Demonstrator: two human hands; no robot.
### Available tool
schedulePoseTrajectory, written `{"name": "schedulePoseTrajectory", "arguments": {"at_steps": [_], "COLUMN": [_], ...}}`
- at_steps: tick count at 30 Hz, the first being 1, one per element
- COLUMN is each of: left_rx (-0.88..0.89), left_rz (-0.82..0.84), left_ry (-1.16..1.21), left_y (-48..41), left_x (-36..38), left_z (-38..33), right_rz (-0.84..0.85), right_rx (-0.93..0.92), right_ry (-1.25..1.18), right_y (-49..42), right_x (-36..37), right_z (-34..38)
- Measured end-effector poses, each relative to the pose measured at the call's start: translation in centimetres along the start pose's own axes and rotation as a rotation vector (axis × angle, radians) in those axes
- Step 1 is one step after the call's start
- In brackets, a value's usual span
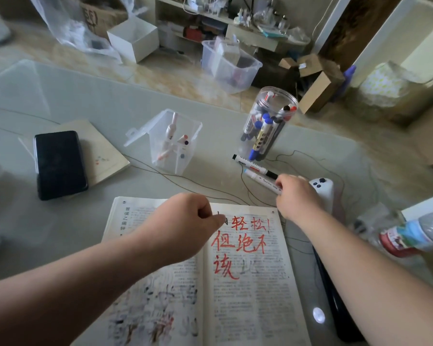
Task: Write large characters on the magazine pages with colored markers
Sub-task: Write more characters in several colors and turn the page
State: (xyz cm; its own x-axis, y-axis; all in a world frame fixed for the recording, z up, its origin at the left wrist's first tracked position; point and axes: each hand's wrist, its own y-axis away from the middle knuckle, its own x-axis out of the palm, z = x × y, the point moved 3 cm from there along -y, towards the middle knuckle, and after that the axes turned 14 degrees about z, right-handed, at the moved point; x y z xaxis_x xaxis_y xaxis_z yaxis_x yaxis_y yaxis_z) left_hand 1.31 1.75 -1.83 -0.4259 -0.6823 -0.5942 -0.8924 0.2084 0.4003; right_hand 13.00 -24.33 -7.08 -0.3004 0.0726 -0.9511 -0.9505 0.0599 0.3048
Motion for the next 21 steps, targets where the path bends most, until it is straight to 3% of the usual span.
{"name": "schedulePoseTrajectory", "arguments": {"at_steps": [6, 10, 12, 17, 21], "left_rx": [-0.021, 0.205, 0.306, 0.347, 0.312], "left_rz": [-0.025, 0.006, 0.099, 0.424, 0.564], "left_ry": [-0.090, -0.245, -0.244, -0.044, 0.096], "left_y": [-0.8, -0.2, 0.6, 3.6, 5.1], "left_x": [-0.2, 0.4, 1.2, 3.4, 4.2], "left_z": [1.0, 0.6, -0.2, -2.3, -2.2], "right_rz": [-0.017, -0.019, 0.002, 0.097, 0.094], "right_rx": [-0.086, -0.209, -0.303, -0.506, -0.492], "right_ry": [-0.152, -0.488, -0.623, -0.985, -1.353], "right_y": [3.6, 10.3, 13.9, 19.4, 20.0], "right_x": [-1.8, -4.2, -4.8, -3.8, -1.6], "right_z": [0.7, 1.8, 2.3, 2.7, 2.0]}}
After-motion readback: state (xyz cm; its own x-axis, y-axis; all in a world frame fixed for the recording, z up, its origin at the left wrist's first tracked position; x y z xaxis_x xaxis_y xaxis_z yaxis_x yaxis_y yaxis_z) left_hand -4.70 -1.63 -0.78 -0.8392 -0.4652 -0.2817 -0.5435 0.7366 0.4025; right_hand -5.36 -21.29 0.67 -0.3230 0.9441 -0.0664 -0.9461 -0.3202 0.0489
